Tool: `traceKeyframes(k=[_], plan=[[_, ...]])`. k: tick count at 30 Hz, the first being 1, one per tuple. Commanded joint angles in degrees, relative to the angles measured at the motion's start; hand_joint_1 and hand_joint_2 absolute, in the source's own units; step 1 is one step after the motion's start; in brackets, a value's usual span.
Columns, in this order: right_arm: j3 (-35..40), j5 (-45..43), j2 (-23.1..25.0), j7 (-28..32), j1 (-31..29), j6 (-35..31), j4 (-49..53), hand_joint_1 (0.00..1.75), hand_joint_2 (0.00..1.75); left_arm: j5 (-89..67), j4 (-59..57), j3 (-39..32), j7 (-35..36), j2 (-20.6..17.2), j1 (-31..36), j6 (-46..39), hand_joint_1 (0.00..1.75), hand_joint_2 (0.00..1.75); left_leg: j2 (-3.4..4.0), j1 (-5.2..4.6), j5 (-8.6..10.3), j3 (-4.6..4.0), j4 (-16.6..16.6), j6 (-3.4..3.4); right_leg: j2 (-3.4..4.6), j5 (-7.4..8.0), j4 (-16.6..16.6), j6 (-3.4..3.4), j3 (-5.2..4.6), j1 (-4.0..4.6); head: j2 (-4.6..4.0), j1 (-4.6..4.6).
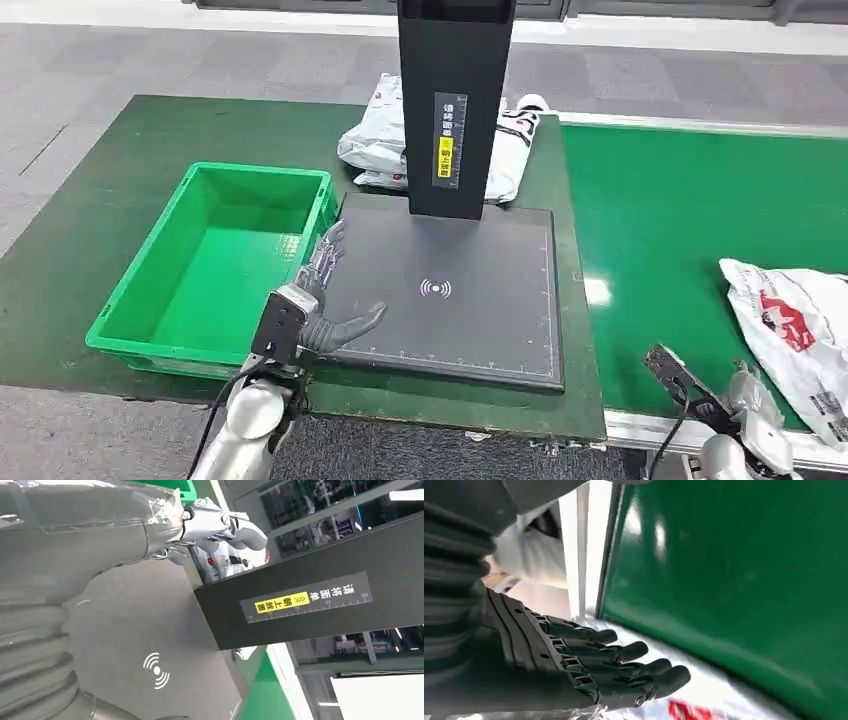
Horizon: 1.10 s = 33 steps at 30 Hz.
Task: Moved the parcel from conveyor to table for the left to box.
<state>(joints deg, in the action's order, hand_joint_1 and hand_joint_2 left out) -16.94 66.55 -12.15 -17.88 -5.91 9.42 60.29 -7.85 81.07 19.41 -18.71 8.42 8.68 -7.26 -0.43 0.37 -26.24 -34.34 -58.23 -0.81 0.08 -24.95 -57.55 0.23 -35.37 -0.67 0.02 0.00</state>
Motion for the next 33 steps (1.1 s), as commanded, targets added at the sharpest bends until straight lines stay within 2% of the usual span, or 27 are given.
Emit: traceKeyframes(k=[1, 12, 17, 21, 24, 30, 33], plan=[[4.1, 2.82, -4.33, 0.25, -11.22, -2.57, -21.67, 0.0, 1.75, 0.06, -5.48, -2.55, -0.43, -0.97, 2.94, 0.4, 0.0, 1.75, 0.24, 0.01, -0.02, 0.22, 0.1, 0.01, 0.21, 0.07, 0.13, -0.02, 0.17, 0.02, -0.02, 0.0], [4.5, 4.05, -3.97, 0.48, -12.13, -3.67, -20.74, 0.0, 1.75, -0.12, -5.0, -2.9, -0.58, -1.0, 2.71, 0.31, 0.0, 1.75, 0.19, 0.02, -0.03, 0.33, 0.13, 0.02, 0.13, 0.03, 0.14, -0.01, 0.3, 0.03, 0.0, -0.02], [5.6, 6.7, -4.01, -0.38, -11.94, -3.43, -10.38, 0.0, 1.75, -0.71, -3.66, -3.88, -0.43, -1.0, 1.87, -0.14, 0.0, 1.75, 0.19, -0.02, -0.03, 0.16, 0.04, 0.03, 0.16, 0.04, 0.03, 0.0, 0.12, -0.01, -0.02, -0.02], [6.14, 7.34, -6.01, -1.27, -14.83, -4.18, -6.74, 0.0, 1.75, -1.01, -3.35, -4.42, -0.4, -0.89, 1.19, -0.31, 0.0, 1.75, 0.38, -0.11, -0.06, 0.19, 0.05, 0.05, 0.32, 0.04, -0.02, 0.0, 0.08, -0.1, 0.0, -0.02], [5.43, 7.46, -7.04, -2.42, -16.65, -6.04, -6.76, 0.0, 1.75, -1.26, -3.4, -4.5, -0.4, -0.72, 1.26, -0.41, 0.0, 1.75, 0.3, -0.12, -0.03, 0.11, 0.02, 0.06, 0.25, 0.05, -0.04, 0.02, 0.03, -0.12, 0.0, -0.02], [5.52, 7.45, -6.86, -2.39, -16.39, -6.59, -7.06, 0.0, 1.75, -1.28, -3.49, -4.49, -0.4, -0.7, 1.33, -0.41, 0.0, 1.75, 0.26, -0.08, -0.03, 0.31, 0.11, 0.07, 0.2, 0.05, 0.09, 0.02, 0.25, -0.07, -0.02, -0.02], [5.68, 7.6, -7.14, -2.98, -19.51, -10.08, -10.11, 0.0, 1.75, -1.39, -3.52, -4.51, -0.39, -0.86, 1.27, -0.85, 0.0, 1.75, 0.16, -0.08, 0.0, 0.15, 0.05, 0.07, 0.12, 0.05, 0.02, 0.03, 0.13, -0.09, -0.02, -0.02]])
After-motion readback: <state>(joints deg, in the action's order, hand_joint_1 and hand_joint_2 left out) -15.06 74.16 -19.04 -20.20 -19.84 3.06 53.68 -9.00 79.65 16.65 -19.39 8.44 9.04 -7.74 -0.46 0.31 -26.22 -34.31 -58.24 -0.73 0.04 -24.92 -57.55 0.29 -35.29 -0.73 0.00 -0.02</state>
